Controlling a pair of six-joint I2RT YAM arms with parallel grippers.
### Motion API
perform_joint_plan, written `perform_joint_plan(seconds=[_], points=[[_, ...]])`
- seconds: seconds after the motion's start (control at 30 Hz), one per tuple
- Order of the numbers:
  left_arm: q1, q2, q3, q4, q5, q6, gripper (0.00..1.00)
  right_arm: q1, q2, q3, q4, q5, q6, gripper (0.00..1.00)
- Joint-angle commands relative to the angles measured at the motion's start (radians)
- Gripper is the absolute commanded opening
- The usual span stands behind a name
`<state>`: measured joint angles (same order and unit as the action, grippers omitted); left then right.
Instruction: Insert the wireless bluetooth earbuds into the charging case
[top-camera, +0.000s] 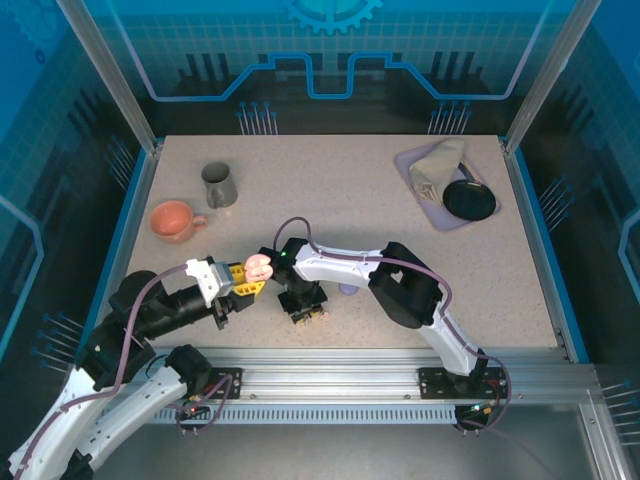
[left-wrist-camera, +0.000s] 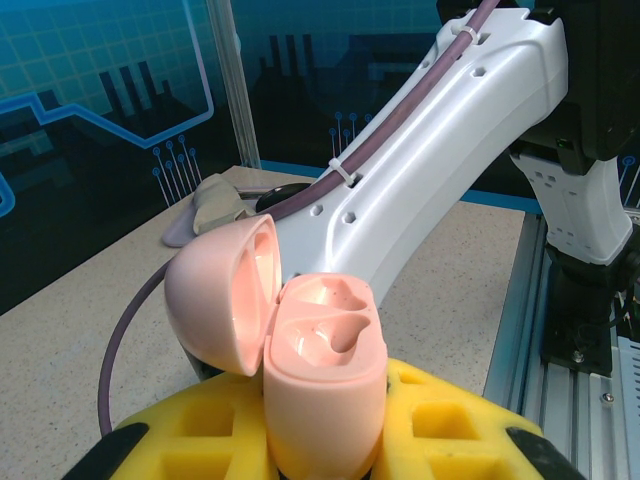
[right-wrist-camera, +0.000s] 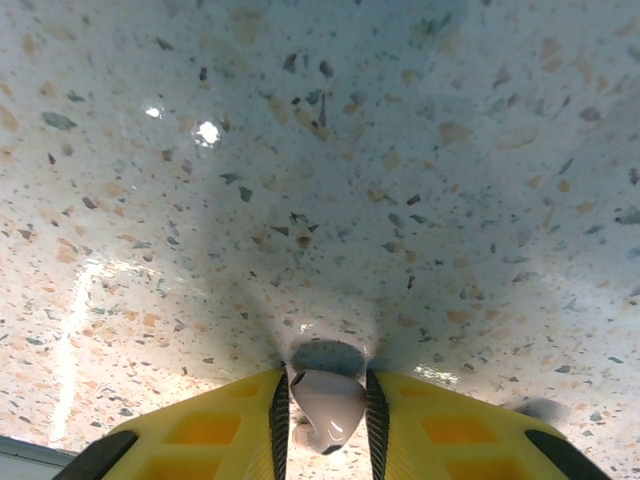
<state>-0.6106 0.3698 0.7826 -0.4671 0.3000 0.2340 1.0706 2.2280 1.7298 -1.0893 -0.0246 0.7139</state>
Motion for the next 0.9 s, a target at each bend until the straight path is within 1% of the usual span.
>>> perform_joint_plan(seconds=[0.0, 0.23, 0.4, 0.87], points=[[0.007, -0.015, 0.002, 0.011, 0.006, -0.010, 0.00, -0.005, 0.024, 0.017, -0.012, 0.022, -0.003, 0.30], [0.007, -0.014, -0.001, 0.015, 0.008, -0.010, 0.00, -0.010, 0.018, 0.025, 0.003, 0.029, -0.007, 0.29], [0.007, -0.012, -0.001, 0.013, 0.007, -0.010, 0.00, -0.008, 0.011, 0.029, 0.013, 0.034, -0.009, 0.31], [0.008, -0.014, -0.002, 0.014, 0.014, -0.012, 0.00, -0.018, -0.016, 0.001, 0.048, 0.037, 0.012, 0.30]])
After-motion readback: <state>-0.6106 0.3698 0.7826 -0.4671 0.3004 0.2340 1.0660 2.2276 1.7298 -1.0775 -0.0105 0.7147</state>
